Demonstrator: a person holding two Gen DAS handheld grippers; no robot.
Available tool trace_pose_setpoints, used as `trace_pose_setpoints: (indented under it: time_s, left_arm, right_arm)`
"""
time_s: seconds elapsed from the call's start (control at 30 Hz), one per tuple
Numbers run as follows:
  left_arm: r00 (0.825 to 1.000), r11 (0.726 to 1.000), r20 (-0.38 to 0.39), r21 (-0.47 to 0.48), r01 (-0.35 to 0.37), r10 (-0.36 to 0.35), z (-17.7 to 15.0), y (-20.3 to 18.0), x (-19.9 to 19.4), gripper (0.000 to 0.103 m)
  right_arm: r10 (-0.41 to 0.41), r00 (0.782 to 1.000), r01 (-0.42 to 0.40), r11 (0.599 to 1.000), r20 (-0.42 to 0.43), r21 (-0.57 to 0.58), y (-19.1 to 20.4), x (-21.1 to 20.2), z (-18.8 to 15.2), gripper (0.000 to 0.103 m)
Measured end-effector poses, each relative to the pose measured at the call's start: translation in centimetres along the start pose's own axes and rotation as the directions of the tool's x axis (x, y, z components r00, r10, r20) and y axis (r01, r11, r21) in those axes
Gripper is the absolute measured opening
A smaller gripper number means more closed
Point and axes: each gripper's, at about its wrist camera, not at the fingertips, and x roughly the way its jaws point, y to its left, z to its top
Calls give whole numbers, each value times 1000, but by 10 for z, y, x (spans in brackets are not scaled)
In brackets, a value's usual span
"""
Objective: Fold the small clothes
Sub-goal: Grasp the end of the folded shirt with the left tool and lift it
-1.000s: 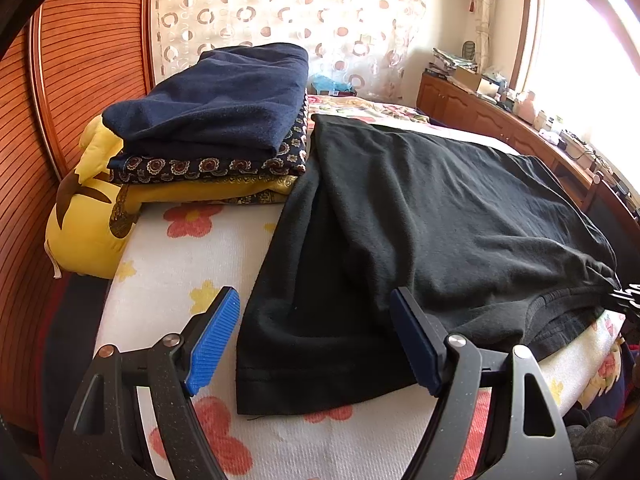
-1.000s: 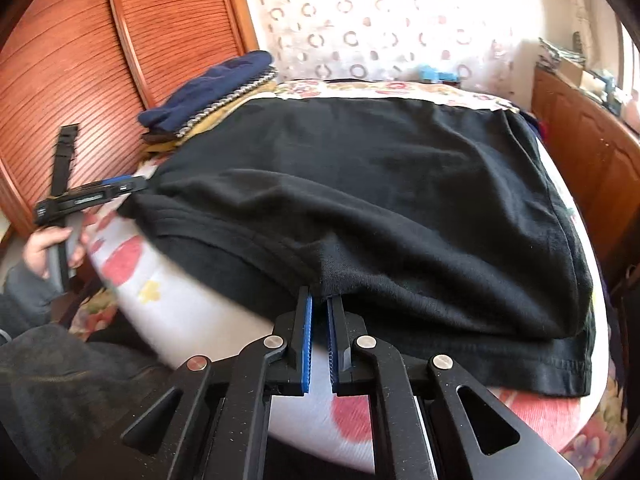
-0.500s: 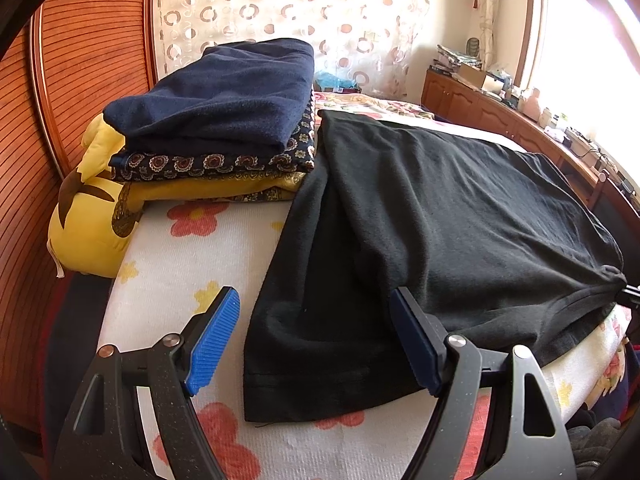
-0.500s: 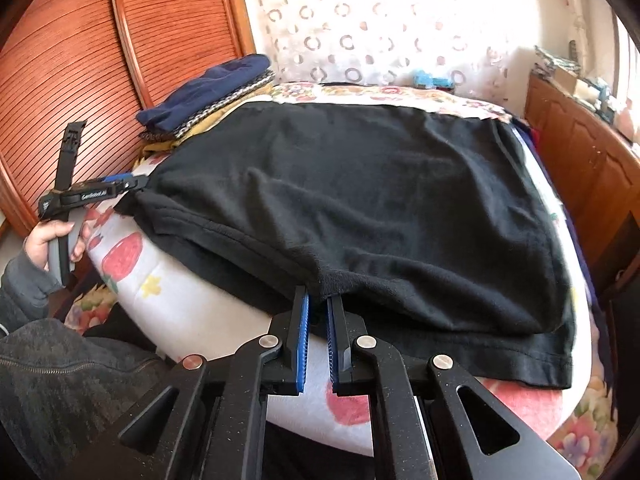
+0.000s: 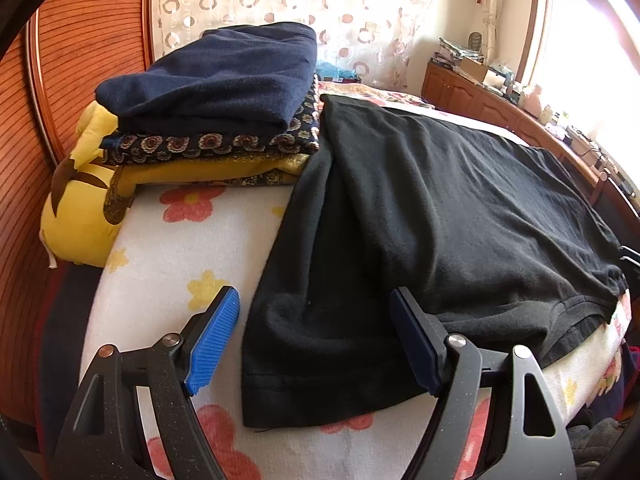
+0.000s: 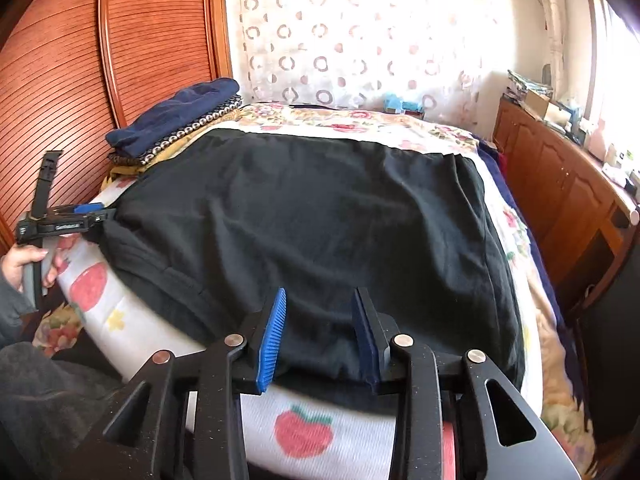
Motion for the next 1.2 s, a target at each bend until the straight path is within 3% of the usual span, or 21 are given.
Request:
trace_pose_setpoints:
  time_s: [0.23,0.43,0.57,0.73,0.83,1.03,1.2]
  left_arm:
    - [988,985,-12,-75,152,-154,6,3,-2,78]
    - [984,983,-20,-48,179,-180,12,-12,1,77]
    - [981,981,-28,-17,193,-194,14,-23,6,51]
    - [985,985,-29,17,170,-169,14,-27,7,30]
    - [981,981,-20,19,194,-194,15,-27,5,16]
    - [974,975,60,60,213,-217,32,-47,-16,11]
    - [955,957,103,121,265,-277,58,-78,-32,11]
  right_arm:
    - [-51,998,52,998,-31,20,-4,43,-3,42]
    - [-75,997,75,997,-15,17,-4,48,-10,51]
    - [-85,996,85,996,22,16,-5,48,-15,63]
    - [-99,993,97,995,60,29,-4,48,-22,69]
    - [-97,992,95,995,77,31,-3,47,-26,70]
    - [-100,992,98,995,78,34,-5,49,-27,70]
    - [-94,995,92,995,42,40,-10,48,-23,71]
